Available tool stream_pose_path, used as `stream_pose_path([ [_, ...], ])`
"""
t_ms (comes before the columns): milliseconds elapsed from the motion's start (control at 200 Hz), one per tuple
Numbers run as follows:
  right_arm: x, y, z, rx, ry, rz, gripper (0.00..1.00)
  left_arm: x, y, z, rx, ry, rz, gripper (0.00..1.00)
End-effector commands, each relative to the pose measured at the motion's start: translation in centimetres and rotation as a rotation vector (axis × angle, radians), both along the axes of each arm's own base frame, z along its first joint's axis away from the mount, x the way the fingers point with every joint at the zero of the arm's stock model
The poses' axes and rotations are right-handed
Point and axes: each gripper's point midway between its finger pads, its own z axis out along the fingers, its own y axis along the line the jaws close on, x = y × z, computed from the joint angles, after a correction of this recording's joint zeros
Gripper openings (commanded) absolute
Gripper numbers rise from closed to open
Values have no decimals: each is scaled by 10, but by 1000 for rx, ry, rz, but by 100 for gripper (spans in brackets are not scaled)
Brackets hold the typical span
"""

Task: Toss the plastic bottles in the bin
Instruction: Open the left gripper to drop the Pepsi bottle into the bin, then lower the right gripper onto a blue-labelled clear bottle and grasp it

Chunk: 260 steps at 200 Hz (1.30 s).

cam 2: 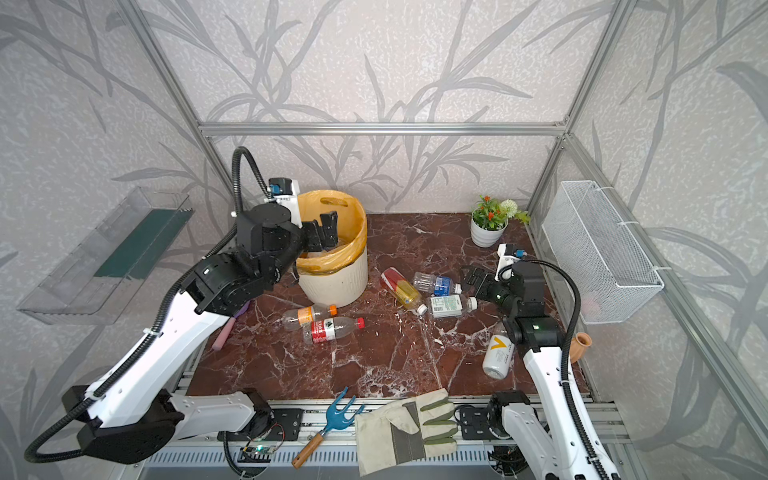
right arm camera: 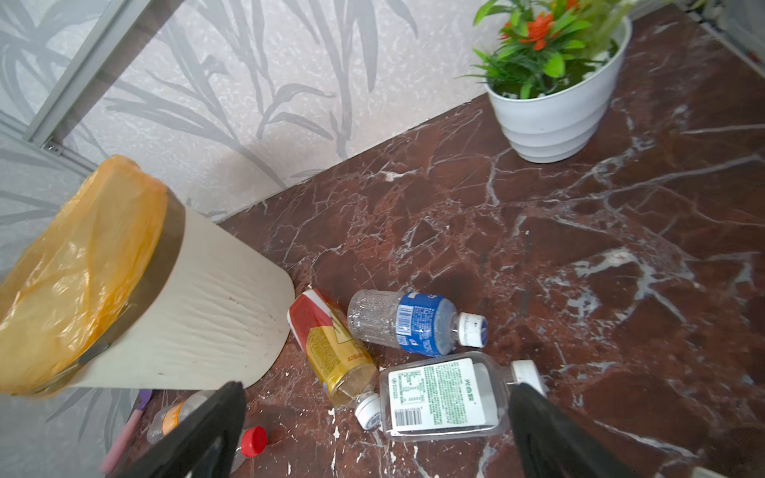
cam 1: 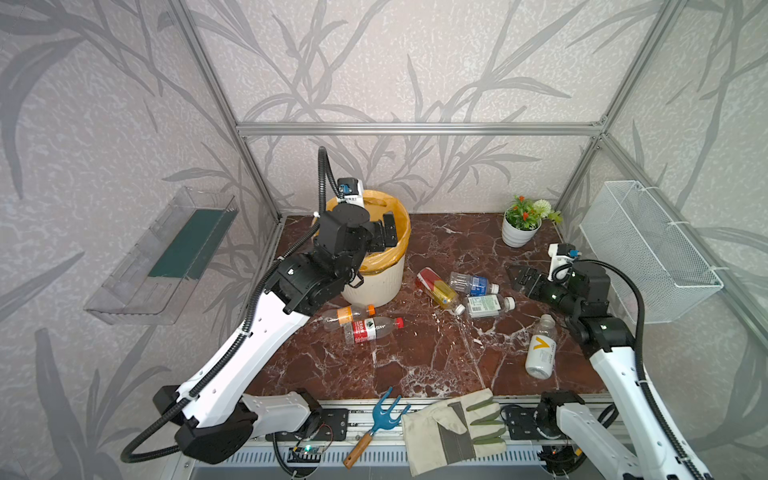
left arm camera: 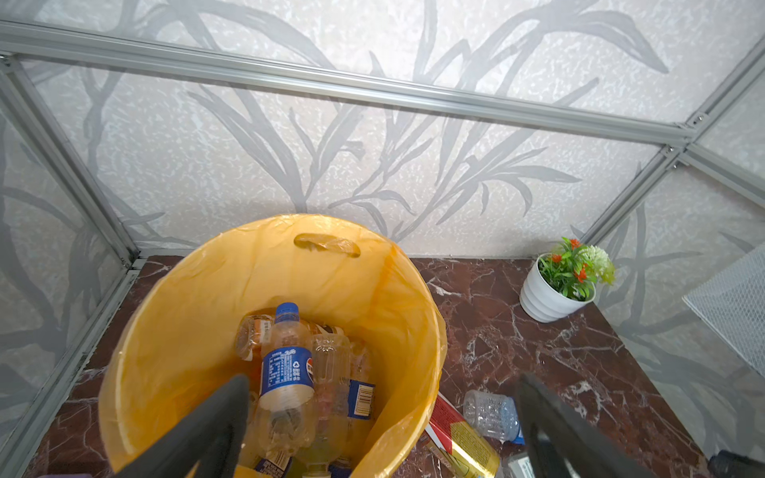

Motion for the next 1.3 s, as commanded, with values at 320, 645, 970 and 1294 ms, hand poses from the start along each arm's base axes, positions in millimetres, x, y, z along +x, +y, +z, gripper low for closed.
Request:
stream_pose_path([
  [320,-27,-57,-56,130,193,-249,99,-20,-19,10,2,-152,-182,99],
  [645,14,-20,-61,318,232,-199,99,-21,-19,-16,86,-117,-206,99],
  [970,57,60,-53,64,269,81,100,-34,-16,-24,125,-131,-253,99],
  [1294,67,65,-66,-772,203,710,99,-36,24,-36,103,-108,-91,99],
])
